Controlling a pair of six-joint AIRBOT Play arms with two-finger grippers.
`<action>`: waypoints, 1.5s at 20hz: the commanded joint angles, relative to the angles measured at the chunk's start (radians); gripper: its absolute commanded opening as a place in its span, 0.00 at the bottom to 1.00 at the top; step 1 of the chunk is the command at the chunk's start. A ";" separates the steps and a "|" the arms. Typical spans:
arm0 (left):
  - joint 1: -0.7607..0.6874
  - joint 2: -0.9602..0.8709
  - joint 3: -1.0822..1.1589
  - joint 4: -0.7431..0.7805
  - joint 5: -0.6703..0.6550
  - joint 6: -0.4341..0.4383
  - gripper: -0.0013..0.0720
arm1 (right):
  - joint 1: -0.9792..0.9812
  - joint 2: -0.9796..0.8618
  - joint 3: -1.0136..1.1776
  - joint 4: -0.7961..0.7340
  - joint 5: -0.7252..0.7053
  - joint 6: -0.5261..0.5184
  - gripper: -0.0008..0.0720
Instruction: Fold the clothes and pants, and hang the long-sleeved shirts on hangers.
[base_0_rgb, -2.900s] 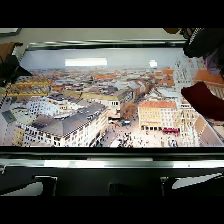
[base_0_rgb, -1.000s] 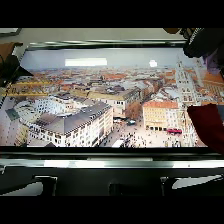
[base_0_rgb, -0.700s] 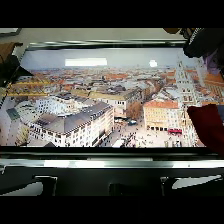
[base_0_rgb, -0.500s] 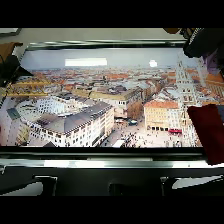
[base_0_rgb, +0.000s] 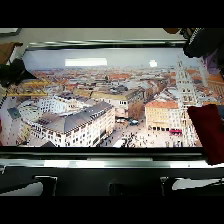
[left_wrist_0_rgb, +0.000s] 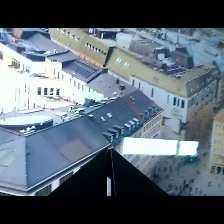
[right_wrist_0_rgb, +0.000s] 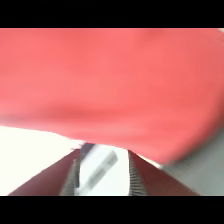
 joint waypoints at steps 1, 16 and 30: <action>-0.100 -0.022 -0.036 0.218 0.012 0.050 0.04 | 0.156 0.063 0.000 0.271 -0.192 -0.134 0.29; -0.294 -0.007 -0.245 0.381 -0.063 0.092 0.05 | 0.902 0.111 0.001 0.343 -0.307 -0.182 0.06; -0.294 -0.007 -0.245 0.381 -0.063 0.092 0.05 | 0.902 0.111 0.001 0.346 -0.292 -0.178 0.06</action>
